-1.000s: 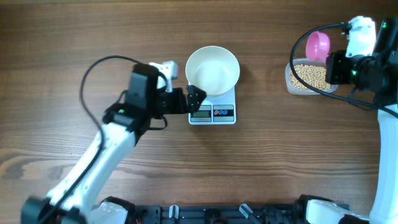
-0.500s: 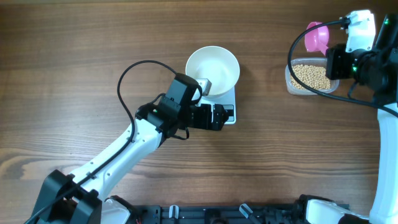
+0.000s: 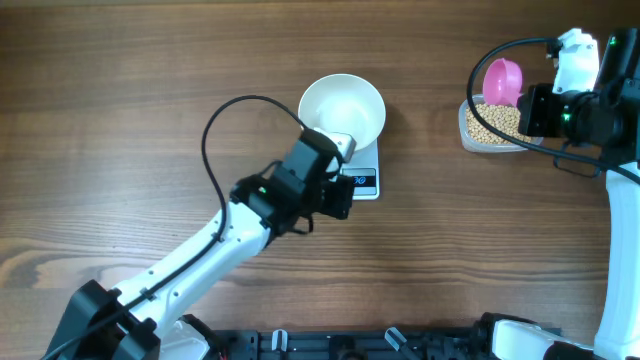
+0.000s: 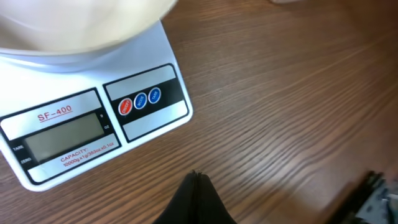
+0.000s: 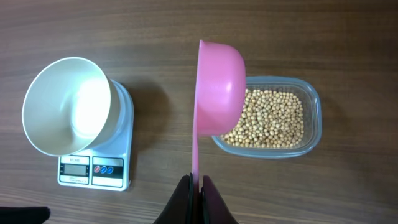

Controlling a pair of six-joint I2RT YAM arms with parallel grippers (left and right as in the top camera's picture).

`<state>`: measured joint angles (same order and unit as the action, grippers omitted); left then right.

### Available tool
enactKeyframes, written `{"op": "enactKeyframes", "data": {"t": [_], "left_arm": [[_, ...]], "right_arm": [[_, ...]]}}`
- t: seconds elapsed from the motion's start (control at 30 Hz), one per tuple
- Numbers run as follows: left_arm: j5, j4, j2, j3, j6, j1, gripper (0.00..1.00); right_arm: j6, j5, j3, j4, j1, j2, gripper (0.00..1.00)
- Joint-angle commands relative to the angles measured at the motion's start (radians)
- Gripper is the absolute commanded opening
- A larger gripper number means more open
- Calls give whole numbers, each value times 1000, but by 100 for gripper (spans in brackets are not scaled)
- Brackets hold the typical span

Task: Scoop item into bowl and weigh 150g on scale

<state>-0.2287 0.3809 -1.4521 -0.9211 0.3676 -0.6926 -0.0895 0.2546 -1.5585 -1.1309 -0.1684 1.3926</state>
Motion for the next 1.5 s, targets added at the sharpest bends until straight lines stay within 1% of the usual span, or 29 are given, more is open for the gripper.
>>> {"op": "enactKeyframes", "data": {"t": [0.0,0.1,0.23,0.33,0.4,0.53,0.73,0.87,1.03,1.47], "left_arm": [[169,-15,-46,-15,-23,-24,4],[185,-53,-112,-15,-24,-24,4],[185,-154,-185,-15,-41,-24,4],[186,-209,-217,-15,-50,-24,4],[192,-221,-234,-15,-50,-24,4],[277,-226,-259,-15,-50,-24,4],[278,-308,-296,-15,-50,-24,4],[240,-310,-312,-15,-50,-24,4],[241,-295,-315,-15,-50,-24,4],[219,-269,-348,-14,-50,-24,4]], "right_arm": [[14,16,8,-6,-3,8,4],[14,-1,8,-5,-3,8,4],[14,-48,8,-7,-3,8,4],[14,-48,8,-5,-3,8,4],[14,-48,8,-5,-3,8,4],[14,-48,8,-5,-3,8,4],[14,-55,8,23,-3,8,4],[13,-55,8,29,-3,9,4],[11,-83,8,26,-3,9,4],[10,-82,8,22,-3,9,4]]}}
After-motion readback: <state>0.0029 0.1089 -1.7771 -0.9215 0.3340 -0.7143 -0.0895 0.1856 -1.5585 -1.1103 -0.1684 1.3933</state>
